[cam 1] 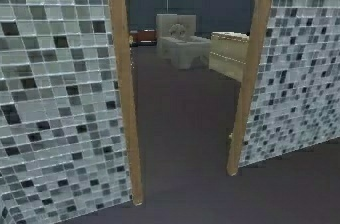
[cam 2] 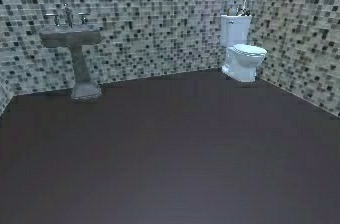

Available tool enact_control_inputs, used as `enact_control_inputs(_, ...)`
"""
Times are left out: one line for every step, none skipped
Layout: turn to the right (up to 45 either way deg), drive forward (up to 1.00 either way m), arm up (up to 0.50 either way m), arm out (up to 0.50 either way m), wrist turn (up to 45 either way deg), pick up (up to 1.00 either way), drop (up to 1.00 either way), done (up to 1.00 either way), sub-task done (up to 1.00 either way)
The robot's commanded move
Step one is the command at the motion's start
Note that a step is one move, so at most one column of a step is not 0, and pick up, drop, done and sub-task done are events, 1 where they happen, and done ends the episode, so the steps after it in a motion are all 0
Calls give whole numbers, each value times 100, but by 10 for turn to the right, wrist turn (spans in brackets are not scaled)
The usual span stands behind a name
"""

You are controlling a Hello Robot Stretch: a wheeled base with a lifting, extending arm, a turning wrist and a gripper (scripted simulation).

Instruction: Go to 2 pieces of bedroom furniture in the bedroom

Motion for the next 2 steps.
enact_control_inputs(60, 0, 0, 0, 0, 0, 0, 0, 0)
enact_control_inputs(0, 100, 0, 0, 0, 0, 0, 0, 0)
